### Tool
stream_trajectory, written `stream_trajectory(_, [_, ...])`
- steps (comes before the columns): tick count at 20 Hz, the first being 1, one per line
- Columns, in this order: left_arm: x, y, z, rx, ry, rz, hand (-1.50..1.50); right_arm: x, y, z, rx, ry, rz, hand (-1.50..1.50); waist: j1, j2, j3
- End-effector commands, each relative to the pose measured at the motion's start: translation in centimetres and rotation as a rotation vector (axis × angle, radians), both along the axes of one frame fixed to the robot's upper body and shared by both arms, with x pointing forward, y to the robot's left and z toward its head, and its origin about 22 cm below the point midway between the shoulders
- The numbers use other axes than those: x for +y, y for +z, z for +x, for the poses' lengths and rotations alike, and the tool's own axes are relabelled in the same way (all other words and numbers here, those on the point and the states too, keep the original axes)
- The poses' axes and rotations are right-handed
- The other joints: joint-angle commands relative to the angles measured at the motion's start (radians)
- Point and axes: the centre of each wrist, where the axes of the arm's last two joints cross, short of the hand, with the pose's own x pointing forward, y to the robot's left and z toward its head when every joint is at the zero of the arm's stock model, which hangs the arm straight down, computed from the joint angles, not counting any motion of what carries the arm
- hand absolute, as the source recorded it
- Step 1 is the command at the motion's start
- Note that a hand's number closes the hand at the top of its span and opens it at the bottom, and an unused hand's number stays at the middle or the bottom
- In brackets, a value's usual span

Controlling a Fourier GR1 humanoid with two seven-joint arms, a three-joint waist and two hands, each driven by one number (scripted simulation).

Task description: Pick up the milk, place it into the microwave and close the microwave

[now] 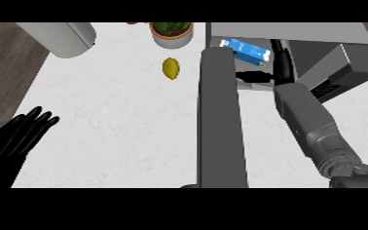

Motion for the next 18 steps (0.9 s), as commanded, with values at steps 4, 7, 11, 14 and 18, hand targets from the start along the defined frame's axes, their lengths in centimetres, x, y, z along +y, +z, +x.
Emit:
stream_trajectory(4, [-2.7,-0.4,0.3,0.041,-0.061,-0.014,1.50,1.5,-4.6,-3.0,0.062,0.125,0.236,-1.50,-0.040,-0.020,-0.002])
stream_trajectory(7, [-4.0,-0.6,1.1,0.049,-0.103,-0.001,1.50,-1.7,-4.4,-3.2,0.070,0.166,0.290,-1.50,-0.040,-0.018,-0.002])
stream_trajectory(11, [-6.6,0.3,3.2,0.078,-0.124,-0.006,1.50,-0.1,-7.8,-5.9,0.062,0.185,0.330,-1.50,-0.061,-0.026,-0.003])
stream_trajectory(14, [-6.6,-1.6,1.1,0.101,-0.134,-0.022,1.50,-0.4,-8.7,-7.0,0.072,0.202,0.337,-1.50,-0.069,-0.033,-0.004])
stream_trajectory(18, [-9.0,-0.5,2.2,0.099,-0.188,0.008,1.50,-3.2,-10.4,-9.7,0.084,0.210,0.315,-1.50,-0.079,-0.036,-0.005])
